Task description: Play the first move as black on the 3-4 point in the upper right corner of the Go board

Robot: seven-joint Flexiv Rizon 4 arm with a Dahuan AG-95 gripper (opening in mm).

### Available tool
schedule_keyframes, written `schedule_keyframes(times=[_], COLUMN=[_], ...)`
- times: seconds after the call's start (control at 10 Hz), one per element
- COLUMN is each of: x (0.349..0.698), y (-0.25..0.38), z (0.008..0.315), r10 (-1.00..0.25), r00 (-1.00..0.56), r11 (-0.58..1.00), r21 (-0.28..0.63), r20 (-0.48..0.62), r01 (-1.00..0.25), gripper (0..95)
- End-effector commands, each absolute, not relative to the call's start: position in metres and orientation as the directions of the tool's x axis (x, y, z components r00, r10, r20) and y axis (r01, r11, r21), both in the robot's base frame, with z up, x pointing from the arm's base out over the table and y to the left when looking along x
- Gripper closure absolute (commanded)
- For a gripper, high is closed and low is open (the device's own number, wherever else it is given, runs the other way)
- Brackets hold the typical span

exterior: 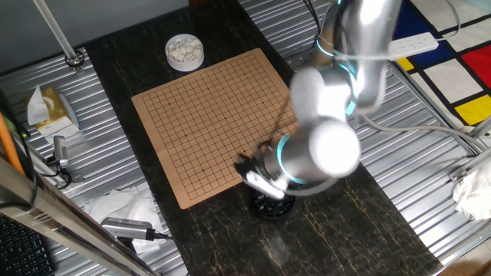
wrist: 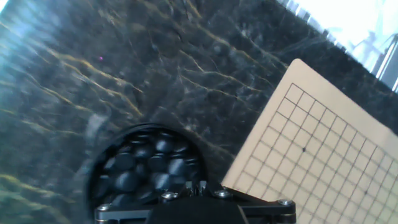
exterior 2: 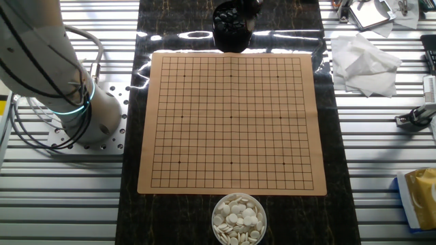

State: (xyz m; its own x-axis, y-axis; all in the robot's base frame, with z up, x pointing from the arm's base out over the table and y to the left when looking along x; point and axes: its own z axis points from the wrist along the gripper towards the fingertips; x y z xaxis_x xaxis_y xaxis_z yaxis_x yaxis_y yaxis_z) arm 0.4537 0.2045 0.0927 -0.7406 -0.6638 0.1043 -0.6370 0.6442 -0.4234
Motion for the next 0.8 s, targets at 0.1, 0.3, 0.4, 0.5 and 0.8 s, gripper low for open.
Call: schedule_keyframes(times=[0.1, 0.3, 0.4, 0.5, 0.8], x=[0.457, 0.457, 0.457, 0.457, 0.457], y=[0.18, 0.161, 0.155, 0.155, 0.157], z=[0.087, 0.083, 0.083, 0.086, 0.088], r10=[-0.69, -0.707, -0.717, -0.719, -0.66], r00=[-0.716, -0.696, -0.688, -0.689, -0.751], r11=[0.614, 0.583, 0.579, 0.596, 0.699], r21=[-0.436, -0.453, -0.45, -0.431, -0.357], r20=[0.11, 0.125, 0.115, 0.09, 0.011], r01=[-0.658, -0.674, -0.679, -0.678, -0.619], gripper=[95.0, 95.0, 95.0, 95.0, 95.0])
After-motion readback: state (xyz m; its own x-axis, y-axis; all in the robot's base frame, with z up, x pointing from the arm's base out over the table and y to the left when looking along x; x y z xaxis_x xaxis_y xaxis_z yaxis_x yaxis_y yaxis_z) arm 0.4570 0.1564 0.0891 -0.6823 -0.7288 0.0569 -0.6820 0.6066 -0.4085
